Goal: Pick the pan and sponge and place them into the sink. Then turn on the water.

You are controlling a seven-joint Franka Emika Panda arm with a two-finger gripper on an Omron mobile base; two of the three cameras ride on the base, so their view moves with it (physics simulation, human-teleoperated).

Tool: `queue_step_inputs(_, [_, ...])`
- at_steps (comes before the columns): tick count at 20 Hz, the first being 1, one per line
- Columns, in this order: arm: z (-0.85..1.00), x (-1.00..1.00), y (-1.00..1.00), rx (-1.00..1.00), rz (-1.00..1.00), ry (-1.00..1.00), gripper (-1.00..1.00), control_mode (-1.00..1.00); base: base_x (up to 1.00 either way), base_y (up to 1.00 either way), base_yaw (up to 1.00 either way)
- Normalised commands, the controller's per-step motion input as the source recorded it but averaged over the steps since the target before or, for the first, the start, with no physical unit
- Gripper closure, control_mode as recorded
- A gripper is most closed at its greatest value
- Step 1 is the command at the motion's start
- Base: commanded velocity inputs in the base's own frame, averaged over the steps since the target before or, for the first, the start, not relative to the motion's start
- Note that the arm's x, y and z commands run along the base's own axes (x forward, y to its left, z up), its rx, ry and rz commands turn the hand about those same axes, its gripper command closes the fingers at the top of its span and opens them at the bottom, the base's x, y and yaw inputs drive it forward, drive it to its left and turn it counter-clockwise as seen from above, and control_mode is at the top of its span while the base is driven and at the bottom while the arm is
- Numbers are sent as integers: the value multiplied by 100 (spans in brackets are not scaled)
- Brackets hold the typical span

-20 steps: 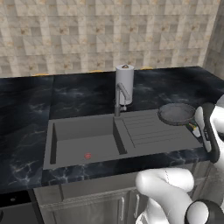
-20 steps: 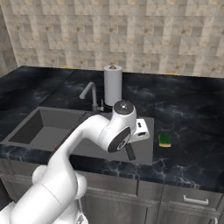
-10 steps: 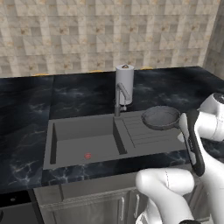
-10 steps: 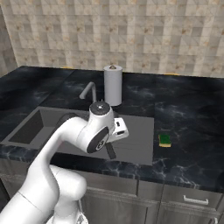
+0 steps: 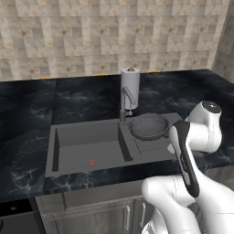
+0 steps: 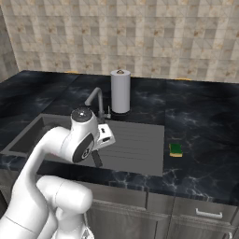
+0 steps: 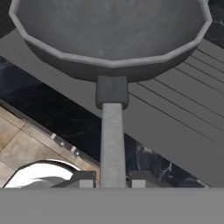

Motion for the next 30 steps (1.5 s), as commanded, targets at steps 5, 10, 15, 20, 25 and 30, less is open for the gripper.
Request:
queue_step_inputs(5, [0,0,71,0,6,1,100,-100,0,0,0])
queue_step_inputs(10, [0,0,66,0,5,3,100,-100,0,0,0])
queue_step_inputs(15, [-4,4,62,0,4,4,100,-100,0,0,0])
queue_step_inputs(20, [-11,18,55,0,3,4,100,-100,0,0,0])
queue_step_inputs(25, [-16,50,36,-3,0,3,100,-100,0,0,0])
queue_step_inputs(30, [-20,69,29,-7,0,2,100,-100,0,0,0])
